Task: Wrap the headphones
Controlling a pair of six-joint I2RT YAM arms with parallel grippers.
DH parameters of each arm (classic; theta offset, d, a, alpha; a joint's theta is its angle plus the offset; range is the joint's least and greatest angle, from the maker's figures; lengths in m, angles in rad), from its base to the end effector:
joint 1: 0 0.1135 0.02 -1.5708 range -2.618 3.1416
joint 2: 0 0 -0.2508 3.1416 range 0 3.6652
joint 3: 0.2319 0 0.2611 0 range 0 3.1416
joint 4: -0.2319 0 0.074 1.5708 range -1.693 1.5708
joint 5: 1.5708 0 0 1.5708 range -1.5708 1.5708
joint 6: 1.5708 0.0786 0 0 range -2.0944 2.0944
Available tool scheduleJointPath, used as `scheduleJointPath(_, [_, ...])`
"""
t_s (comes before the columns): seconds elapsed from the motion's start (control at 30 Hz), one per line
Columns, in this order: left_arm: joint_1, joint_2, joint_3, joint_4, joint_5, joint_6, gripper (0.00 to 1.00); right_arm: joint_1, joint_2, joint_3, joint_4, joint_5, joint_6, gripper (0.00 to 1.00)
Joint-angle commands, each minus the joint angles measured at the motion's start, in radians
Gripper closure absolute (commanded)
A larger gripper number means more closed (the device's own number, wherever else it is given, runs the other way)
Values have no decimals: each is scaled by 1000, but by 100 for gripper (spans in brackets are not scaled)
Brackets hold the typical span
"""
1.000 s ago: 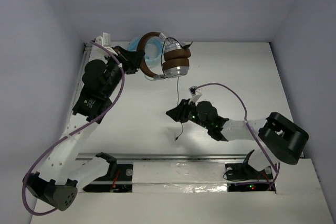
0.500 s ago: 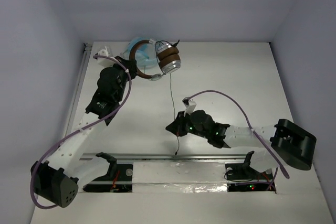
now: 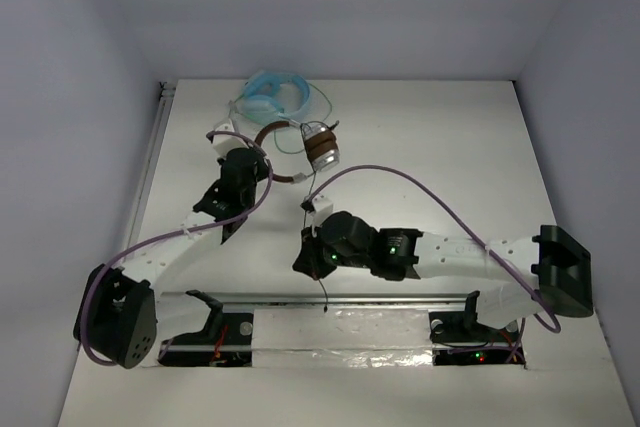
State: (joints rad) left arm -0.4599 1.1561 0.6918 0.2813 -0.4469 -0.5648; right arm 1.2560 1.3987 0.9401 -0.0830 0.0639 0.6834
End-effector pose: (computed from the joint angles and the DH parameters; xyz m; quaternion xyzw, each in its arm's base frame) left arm 0.2978 -0.1096 0.2565 -0.1808 0.7412 -0.1572 0.6271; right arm 0.1169 0.3427 0.2233 -0.2306 0.8391 0.3900 0.3011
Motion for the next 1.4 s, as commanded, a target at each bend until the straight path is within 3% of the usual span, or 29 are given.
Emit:
scheduleJointPath(0.0, [-26,5,-15,125,11,-58,100,28,16,57,-138,-10,-56,100])
scheduleJointPath(0.2, [-135,27,-9,99,-12,-3,100,28,34,155,-237,-3,-126,100])
scheduleJointPath(0.37, [-154,25,-12,61,45,52,100,28,59,256,-366,129,-191,100])
scheduleJointPath(0.53, [-204,33,-20,-26,42,112,100,28,46,353,-523,186,-304,100])
scheduleJointPath(0.6, [-204,43,-32,-50,104,117,100,17,37,379,-553,180,-353,100])
scheduleJointPath(0.83, [-214,-39,-135,-112,188,108,100,-33,-1,368,-621,195,-406,100])
scheduleJointPath(1.17, [-252,-121,-247,-139,218,91,100,-55,-52,379,-672,336,-504,100])
scheduleJointPath(1.37, [-263,-200,-287,-136,267,80,100,-55,-46,368,-690,532,-513,100])
